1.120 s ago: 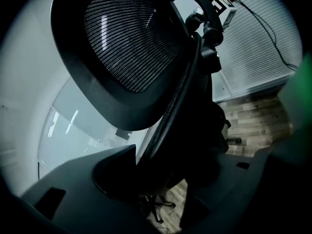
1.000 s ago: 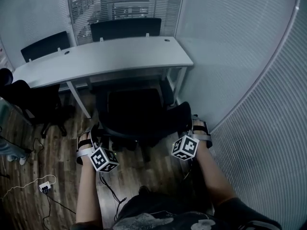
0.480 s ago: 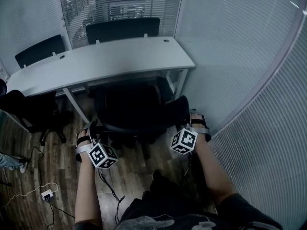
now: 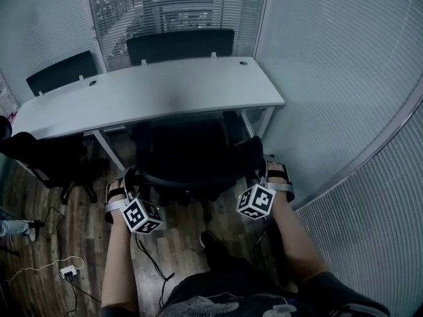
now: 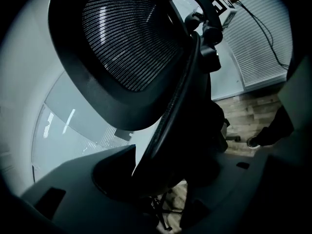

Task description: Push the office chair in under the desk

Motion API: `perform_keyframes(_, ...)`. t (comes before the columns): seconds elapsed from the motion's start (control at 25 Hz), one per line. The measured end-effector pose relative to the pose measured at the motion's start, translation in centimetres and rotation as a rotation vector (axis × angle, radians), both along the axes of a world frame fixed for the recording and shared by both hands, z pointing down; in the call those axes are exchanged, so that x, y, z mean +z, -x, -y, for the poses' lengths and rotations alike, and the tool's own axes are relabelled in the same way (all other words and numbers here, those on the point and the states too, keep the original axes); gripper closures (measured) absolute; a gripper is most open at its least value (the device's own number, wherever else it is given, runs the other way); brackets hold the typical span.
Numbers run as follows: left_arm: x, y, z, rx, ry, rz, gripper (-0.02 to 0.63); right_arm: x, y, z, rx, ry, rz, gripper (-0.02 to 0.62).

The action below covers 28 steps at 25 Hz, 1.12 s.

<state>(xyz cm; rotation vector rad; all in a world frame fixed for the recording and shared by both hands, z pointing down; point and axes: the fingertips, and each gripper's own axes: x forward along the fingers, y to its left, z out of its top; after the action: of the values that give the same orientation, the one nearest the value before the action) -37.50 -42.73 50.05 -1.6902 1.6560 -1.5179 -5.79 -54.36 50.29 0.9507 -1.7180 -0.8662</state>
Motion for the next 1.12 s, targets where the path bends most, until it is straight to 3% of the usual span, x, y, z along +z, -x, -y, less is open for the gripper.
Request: perform_keyframes(1.12, 0.6, 8.9, 18.5, -0.089, 0.008, 0.033, 0.336, 0.1, 8.8, 18.8, -0.065, -0.021, 0.025, 0.334)
